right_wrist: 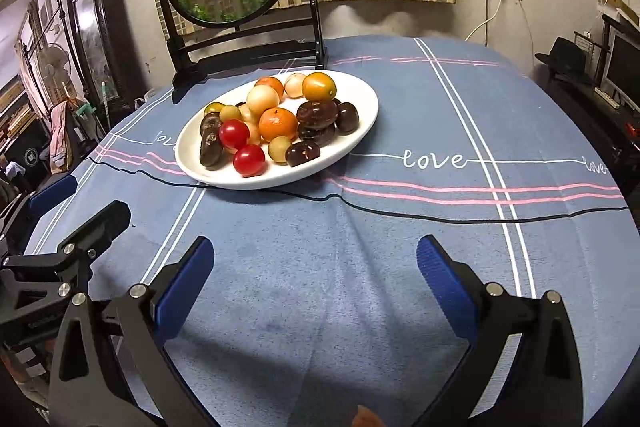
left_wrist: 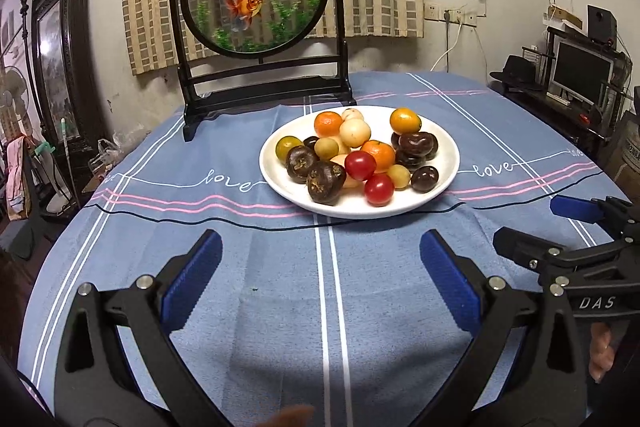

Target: Organize fruits

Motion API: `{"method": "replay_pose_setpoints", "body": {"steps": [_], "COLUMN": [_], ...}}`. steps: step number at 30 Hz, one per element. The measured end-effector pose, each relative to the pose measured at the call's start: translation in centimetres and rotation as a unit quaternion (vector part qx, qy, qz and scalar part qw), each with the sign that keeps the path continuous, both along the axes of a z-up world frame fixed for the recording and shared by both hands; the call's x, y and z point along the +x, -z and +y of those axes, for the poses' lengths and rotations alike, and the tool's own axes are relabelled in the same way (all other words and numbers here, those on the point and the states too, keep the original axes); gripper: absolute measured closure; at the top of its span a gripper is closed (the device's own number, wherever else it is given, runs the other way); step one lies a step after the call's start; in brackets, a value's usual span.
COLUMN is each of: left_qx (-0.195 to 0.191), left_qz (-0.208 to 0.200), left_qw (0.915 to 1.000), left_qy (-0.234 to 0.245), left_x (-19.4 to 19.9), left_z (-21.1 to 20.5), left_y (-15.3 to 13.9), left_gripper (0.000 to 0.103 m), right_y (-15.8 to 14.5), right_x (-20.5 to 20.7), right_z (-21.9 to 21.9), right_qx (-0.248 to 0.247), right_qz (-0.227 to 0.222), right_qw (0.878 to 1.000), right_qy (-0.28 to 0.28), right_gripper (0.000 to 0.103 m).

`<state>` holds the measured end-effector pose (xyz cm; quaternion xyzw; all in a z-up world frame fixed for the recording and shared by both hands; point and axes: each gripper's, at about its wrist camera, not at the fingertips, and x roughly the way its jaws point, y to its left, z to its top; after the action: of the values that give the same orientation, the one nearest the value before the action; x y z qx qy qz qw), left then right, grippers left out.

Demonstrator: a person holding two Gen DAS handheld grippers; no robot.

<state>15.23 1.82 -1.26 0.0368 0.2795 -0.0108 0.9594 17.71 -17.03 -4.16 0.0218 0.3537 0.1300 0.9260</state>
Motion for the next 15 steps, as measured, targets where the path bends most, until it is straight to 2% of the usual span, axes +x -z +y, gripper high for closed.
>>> {"method": "replay_pose_setpoints", "body": {"steps": [15], "left_qx": [-0.006], "left_qz": [0.008], "left_qw": [0.9999], "left_qy": [-0.004], "left_x": [0.23], "left_z": [0.23], "left_y": [0.00], "left_gripper": [0.002], "right_y": [-0.08], "right_x": [-0.03], "right_z": [0.16], "right_qx": [-0.001], "right_qz": [-0.004], "right_qw": [1.000], "right_qy": [-0.002], "right_gripper": [0.001]}}
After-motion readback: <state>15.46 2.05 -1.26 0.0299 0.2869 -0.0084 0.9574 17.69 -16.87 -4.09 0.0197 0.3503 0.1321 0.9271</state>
